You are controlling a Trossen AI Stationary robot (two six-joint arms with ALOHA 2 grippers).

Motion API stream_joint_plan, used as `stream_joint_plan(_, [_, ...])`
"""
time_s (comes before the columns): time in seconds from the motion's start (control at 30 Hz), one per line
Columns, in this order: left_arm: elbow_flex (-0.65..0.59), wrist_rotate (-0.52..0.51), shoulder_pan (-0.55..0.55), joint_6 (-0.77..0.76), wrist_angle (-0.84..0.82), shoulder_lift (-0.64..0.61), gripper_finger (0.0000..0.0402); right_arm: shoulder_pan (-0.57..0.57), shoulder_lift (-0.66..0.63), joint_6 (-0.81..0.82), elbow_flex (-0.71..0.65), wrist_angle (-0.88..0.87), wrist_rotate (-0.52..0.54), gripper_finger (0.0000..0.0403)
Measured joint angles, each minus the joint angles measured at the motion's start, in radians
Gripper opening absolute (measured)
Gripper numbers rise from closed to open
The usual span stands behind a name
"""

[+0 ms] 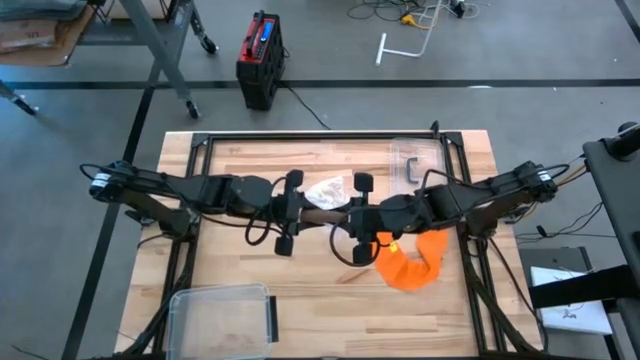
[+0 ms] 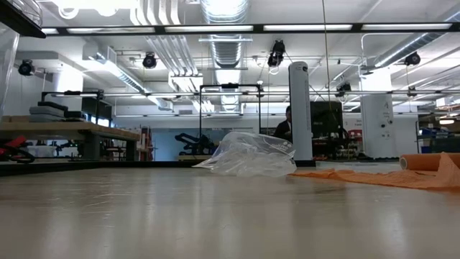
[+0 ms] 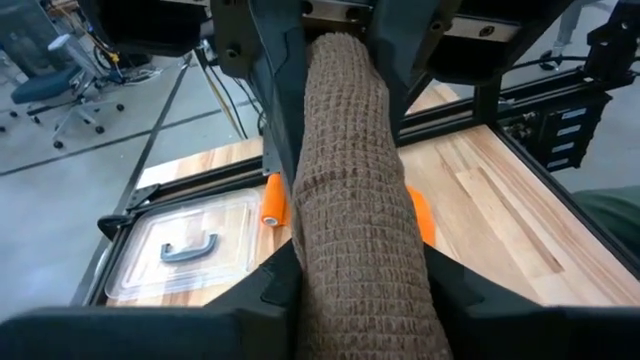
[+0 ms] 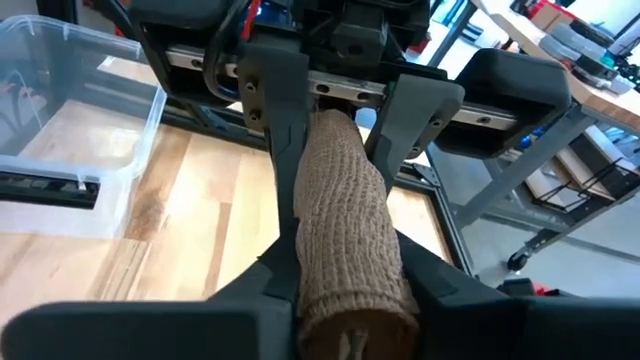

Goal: Roll bandage
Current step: Roll the brown bandage, then put the brown bandage into the top transparent zip bag

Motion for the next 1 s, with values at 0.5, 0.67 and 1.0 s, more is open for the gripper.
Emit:
stream_joint_plan(0.5, [-0.246,-0.040,0.055,0.038,0.129,-0.159,0.0235,0.010,-0.237,0.303,-0.148,-0.305,0.065,0.0066])
stream_joint_plan(0.67, [-0.284,0.012,0.116,-0.004,0.135,-0.117,0.0261,0.022,-0.330,0.476,-0.347,-0.300,0.070,0.0072])
stream_joint_plan(1.0, [-0.291,0.085,0.171,-0.101,0.216,0.093,0.0265,0.024,-0.341,0.587,-0.590,-0.293,0.065,0.0064])
